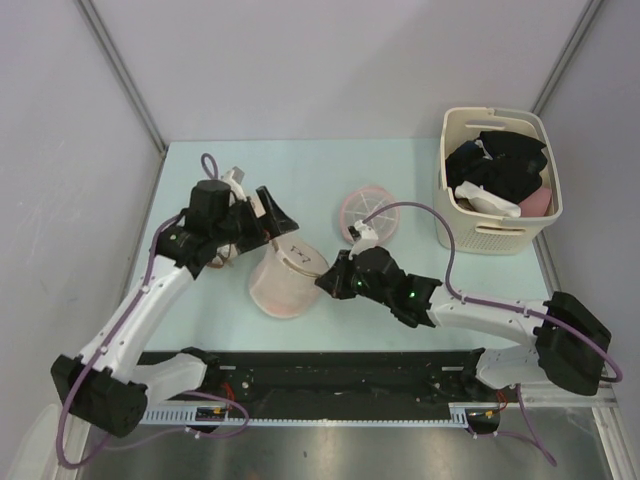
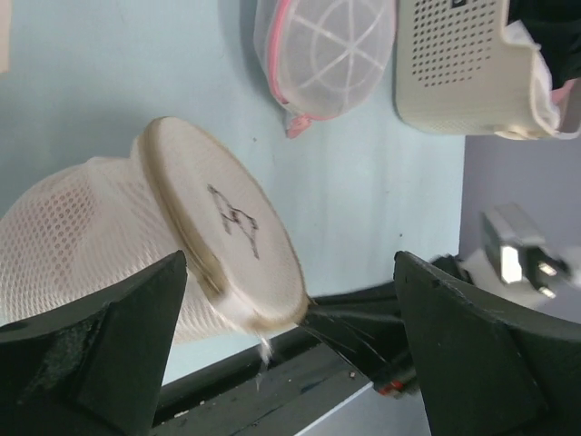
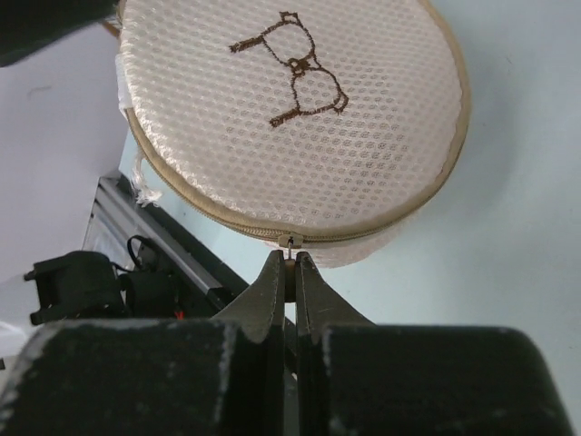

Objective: Unzip the laundry bag and remove the bra

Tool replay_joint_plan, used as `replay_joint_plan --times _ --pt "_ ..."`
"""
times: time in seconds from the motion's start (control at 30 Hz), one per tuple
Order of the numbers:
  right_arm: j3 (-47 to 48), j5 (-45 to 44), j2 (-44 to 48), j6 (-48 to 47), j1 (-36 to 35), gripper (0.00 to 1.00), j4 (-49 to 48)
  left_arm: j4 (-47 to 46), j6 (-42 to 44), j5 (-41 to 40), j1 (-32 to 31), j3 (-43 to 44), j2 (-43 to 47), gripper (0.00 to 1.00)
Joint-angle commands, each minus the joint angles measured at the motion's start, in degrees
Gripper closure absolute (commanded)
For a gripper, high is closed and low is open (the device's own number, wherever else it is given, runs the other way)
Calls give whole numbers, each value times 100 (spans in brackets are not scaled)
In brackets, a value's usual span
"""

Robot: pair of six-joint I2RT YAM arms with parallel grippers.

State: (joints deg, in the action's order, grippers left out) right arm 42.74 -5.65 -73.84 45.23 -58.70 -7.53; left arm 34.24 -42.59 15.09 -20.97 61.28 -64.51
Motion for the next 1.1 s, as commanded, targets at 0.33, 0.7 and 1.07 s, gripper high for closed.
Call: replay_joint_plan --times 0.33,0.7,1.07 --pt "41 -402 -376 276 -63 100 -425 559 -837 318 32 -1107 2285 0" --pt "41 -718 -148 109 -89 100 -56 -391 -1761 583 -328 -1566 1425 0" --pt "41 -1183 19 -5 -300 100 172 -558 -1832 -23 -786 -1232 695 0"
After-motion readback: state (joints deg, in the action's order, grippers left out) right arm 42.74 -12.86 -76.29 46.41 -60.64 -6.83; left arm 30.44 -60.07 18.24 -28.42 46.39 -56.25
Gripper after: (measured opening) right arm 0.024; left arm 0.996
